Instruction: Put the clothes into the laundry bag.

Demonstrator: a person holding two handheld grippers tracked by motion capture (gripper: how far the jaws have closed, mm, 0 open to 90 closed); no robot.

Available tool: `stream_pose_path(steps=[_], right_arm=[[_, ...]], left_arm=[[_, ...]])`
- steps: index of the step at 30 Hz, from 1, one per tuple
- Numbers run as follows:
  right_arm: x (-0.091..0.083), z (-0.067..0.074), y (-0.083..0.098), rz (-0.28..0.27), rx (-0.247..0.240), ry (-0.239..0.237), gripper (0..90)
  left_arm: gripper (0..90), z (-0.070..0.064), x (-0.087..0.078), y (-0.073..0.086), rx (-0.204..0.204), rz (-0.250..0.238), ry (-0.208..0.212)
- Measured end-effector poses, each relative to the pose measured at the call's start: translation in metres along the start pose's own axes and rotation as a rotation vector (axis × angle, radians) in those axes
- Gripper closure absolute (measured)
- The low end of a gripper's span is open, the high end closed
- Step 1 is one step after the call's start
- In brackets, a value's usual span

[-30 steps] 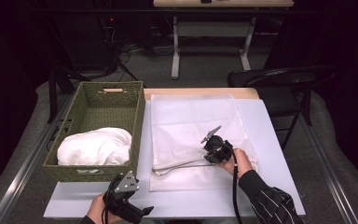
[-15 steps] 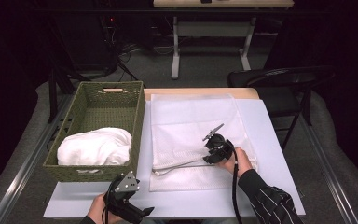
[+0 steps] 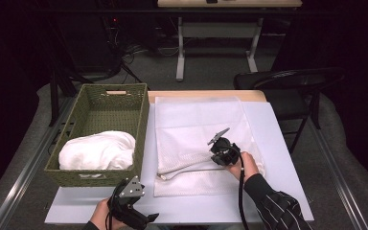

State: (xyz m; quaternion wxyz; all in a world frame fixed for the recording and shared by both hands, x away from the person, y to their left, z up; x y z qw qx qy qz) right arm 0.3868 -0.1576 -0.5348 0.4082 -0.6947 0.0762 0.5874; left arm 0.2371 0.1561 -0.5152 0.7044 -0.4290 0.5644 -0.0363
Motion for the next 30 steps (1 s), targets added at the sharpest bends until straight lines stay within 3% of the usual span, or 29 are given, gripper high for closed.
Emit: stream_pose_path(steps=[6,17,30], right_arm=[[-0.018,0.0,-0.005,-0.063,0.01,0.024,88.8],[-0.033,-0.004,-0.012,-0.135,0.026,0.059,89.7],[-0.059,-0.008,-0.035,-0.237,0.031,0.063,89.8]], left_arm=[[0.0,-0.001,0.0,-0.002,-0.002,-0.008,0.005],[0.0,-0.004,0.002,-0.005,0.009,-0.011,0.015],[0.0,-0.004,0.003,-0.006,0.012,-0.02,0.028]])
Point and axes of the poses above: each handheld gripper's, and its own axes: x roughly forward along the jaws, y roughly out of its underside, z roughly to its left, the point moved 1 cm from there along x, roughly forward along the jaws, and after that the axes turned 6 degrees about -y, right-handed, at the moved point
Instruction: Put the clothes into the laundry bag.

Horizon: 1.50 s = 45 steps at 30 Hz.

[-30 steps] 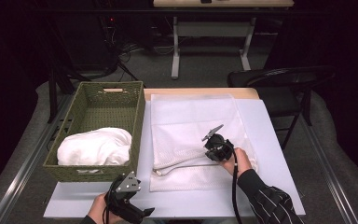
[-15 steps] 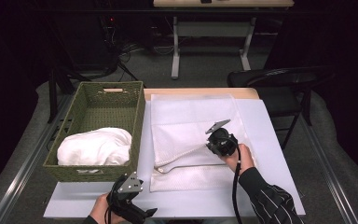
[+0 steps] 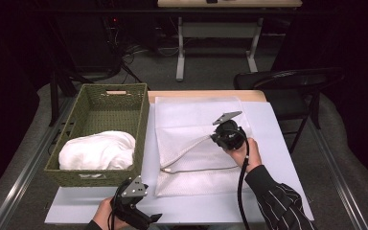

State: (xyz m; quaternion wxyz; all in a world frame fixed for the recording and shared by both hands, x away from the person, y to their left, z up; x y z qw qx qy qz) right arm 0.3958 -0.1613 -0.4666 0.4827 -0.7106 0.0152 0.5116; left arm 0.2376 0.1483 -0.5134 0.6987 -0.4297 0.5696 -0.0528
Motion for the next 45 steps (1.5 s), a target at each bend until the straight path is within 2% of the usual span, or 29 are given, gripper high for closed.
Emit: stream_pose_path(steps=[13,21,25,26,29,35,37,43,45], right_arm=[[-0.023,-0.006,-0.016,-0.094,0.018,0.012,89.8],[-0.037,0.002,-0.023,-0.141,-0.025,0.026,89.8],[-0.041,0.002,-0.023,-0.149,-0.016,0.02,89.8],[-0.04,0.001,-0.023,-0.15,-0.018,0.02,89.8],[-0.039,0.0,-0.021,-0.144,-0.011,0.011,89.8],[-0.041,0.001,-0.022,-0.154,-0.022,0.008,89.8],[-0.039,0.002,-0.021,-0.147,-0.02,0.003,89.8],[-0.036,0.002,-0.02,-0.138,-0.027,0.001,89.8],[-0.036,0.002,-0.02,-0.135,-0.019,-0.001,89.8]], left_arm=[[0.0,0.001,-0.001,0.0,0.014,0.003,0.005],[0.0,0.0,-0.002,-0.001,0.014,-0.001,0.002],[0.0,0.0,-0.004,-0.002,0.018,0.004,0.008],[0.0,0.0,-0.005,-0.003,0.02,0.012,0.021],[0.0,-0.005,-0.013,-0.004,0.044,0.01,0.032],[0.0,-0.002,-0.02,-0.006,0.034,0.004,0.067],[0.0,-0.003,-0.025,-0.01,0.048,0.003,0.061],[0.0,0.0,-0.047,-0.025,0.089,-0.012,0.09],[0.0,0.003,-0.055,-0.03,0.12,-0.008,0.094]])
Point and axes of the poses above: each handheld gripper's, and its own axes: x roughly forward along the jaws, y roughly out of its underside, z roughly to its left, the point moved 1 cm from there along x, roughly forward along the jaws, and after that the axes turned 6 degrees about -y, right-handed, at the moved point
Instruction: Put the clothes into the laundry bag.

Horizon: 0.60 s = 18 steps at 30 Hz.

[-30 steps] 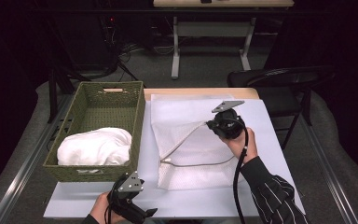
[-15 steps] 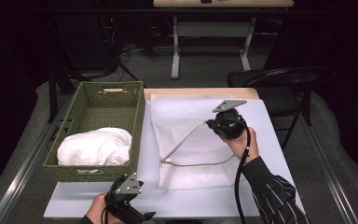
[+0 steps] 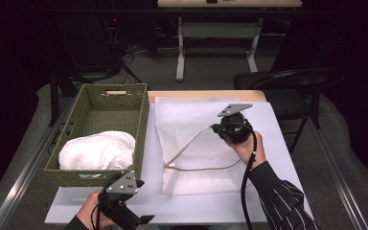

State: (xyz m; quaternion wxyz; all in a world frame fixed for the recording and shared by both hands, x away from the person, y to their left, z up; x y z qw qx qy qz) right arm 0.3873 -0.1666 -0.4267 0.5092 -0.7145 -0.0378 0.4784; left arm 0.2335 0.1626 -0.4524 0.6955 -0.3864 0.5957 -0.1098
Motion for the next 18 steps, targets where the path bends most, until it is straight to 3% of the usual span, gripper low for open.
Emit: stream_pose_path(steps=[7,15,18], right_arm=[[0.0,-0.002,0.001,0.006,-0.003,0.006,89.8],[0.002,-0.001,0.001,0.016,-0.011,0.011,89.8],[0.003,-0.002,0.002,0.018,-0.012,0.011,89.8]], left_arm=[[0.0,0.021,-0.028,-0.011,0.03,0.0,-0.019],[0.0,0.055,-0.061,-0.021,0.066,0.077,-0.123],[0.0,0.068,-0.07,-0.022,0.077,0.098,-0.138]])
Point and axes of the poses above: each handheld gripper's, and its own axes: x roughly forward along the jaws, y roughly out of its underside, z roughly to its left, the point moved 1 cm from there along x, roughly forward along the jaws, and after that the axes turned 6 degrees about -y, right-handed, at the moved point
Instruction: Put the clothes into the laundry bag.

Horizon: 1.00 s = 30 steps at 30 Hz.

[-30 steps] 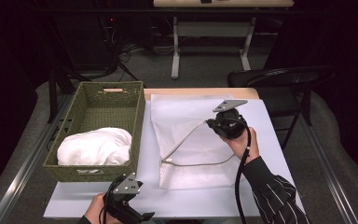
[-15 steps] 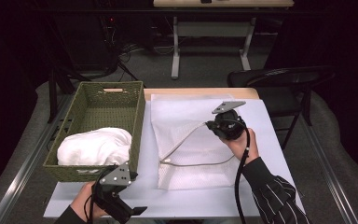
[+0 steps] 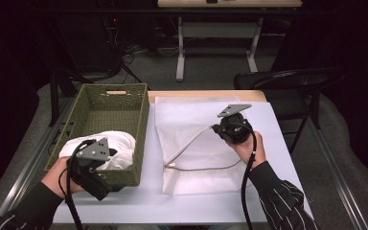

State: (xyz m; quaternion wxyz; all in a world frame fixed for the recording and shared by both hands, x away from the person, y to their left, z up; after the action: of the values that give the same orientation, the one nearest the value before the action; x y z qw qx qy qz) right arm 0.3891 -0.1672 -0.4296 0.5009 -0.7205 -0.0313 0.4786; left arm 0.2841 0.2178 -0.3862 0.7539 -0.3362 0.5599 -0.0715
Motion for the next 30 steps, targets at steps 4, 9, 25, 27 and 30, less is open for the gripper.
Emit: stream_pose_path(steps=[4,9,25,27,30], right_arm=[[0.0,0.0,0.0,0.002,-0.001,0.0,89.8],[0.0,-0.001,0.001,0.005,0.001,0.005,89.7],[0.006,0.002,0.002,0.021,-0.007,0.002,89.7],[0.006,0.003,0.002,0.022,-0.009,0.002,89.7],[0.006,0.002,0.003,0.023,-0.009,0.001,89.7]], left_arm=[[0.0,0.017,-0.004,0.0,0.02,0.037,-0.033],[0.0,0.041,-0.006,0.005,0.044,0.068,-0.028],[0.0,0.105,0.031,0.033,0.079,0.311,-0.044],[0.0,0.109,0.039,0.035,0.092,0.35,-0.051],[0.0,0.111,0.049,0.036,0.136,0.415,-0.047]])
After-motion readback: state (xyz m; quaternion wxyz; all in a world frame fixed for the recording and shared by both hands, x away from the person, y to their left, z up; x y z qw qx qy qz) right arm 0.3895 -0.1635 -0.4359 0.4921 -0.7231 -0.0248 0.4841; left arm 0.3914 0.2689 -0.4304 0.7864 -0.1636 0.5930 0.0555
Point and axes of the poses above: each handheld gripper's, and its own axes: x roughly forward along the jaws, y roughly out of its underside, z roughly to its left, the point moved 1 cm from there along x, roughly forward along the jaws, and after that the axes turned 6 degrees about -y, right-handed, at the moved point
